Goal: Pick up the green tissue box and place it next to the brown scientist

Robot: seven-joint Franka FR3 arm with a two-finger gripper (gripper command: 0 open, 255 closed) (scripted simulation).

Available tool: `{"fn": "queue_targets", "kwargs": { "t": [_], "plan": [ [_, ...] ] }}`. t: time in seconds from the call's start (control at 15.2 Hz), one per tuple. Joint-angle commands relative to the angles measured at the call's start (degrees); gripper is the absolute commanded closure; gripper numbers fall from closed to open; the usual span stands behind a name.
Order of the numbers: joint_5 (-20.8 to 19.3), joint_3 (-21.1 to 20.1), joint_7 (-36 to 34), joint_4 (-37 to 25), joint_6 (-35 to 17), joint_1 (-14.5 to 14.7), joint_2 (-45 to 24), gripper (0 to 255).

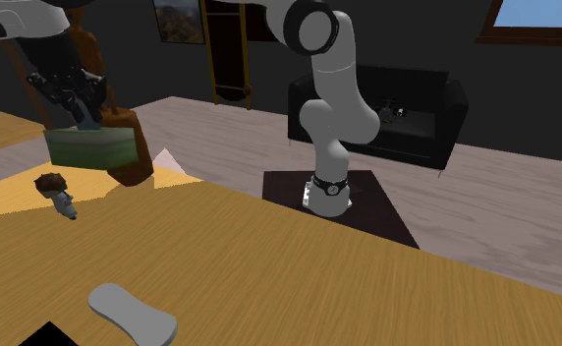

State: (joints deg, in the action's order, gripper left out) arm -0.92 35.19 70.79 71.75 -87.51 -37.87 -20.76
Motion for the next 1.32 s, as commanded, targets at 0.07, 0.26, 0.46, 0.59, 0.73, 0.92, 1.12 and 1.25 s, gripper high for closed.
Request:
{"fn": "queue_targets", "kwargs": {
  "t": [0.07, 0.26, 0.46, 0.59, 0.73, 0.92, 1.12, 1.25],
  "plan": [
    [0.31, 0.23, 1.20, 1.05, -1.77, -0.98, -0.47, 255],
    [-0.06, 0.19, 0.66, 4.31, -4.36, -0.40, 0.20, 255],
    [-0.33, 0.14, 0.18, 7.27, -6.84, 0.05, 0.67, 255],
    [-0.46, 0.10, -0.11, 9.11, -8.45, 0.29, 0.89, 255],
    [-0.55, 0.05, -0.38, 10.84, -10.02, 0.49, 1.03, 255],
    [-0.62, -0.02, -0.75, 13.27, -12.32, 0.73, 1.11, 255],
    [-0.61, -0.12, -1.07, 15.51, -14.57, 0.89, 1.05, 255],
    [-0.57, -0.18, -1.25, 16.91, -16.05, 0.97, 0.93, 255]
  ]
}}
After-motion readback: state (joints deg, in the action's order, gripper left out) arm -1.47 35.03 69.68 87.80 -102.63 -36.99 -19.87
